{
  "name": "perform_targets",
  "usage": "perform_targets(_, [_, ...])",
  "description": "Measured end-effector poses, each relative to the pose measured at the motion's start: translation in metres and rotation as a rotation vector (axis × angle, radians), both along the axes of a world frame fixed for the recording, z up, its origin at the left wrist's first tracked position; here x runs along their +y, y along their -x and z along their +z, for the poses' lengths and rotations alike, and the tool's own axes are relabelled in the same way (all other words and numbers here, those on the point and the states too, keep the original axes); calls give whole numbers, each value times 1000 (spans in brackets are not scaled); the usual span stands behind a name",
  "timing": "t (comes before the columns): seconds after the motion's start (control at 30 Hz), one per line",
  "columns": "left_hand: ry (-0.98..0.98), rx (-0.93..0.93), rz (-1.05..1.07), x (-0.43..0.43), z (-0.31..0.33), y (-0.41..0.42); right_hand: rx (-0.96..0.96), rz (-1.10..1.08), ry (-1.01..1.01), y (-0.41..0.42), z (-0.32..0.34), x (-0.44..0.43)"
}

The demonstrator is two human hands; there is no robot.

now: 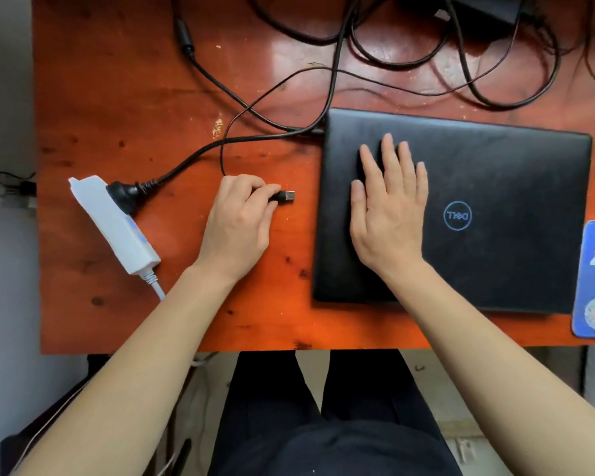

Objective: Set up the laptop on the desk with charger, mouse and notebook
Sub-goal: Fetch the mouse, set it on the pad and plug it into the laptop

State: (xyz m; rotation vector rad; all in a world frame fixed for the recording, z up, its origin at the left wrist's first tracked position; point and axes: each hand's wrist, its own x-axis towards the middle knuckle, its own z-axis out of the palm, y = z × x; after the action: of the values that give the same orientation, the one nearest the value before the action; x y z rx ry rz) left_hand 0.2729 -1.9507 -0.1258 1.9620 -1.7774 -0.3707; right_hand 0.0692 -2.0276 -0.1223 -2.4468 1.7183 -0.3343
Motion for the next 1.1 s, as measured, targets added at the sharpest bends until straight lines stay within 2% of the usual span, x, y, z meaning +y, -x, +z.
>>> perform_targets(0.33, [59,2,24,4,-15,25,-16,-69,22,-3,-5,9])
perform_targets(0.6, [65,25,-36,5,-18,22,17,-87,8,-6,-6,11])
perform_targets(1.1, [33,53,-1,-4,-15,22,43,-96,15,-7,-6,12])
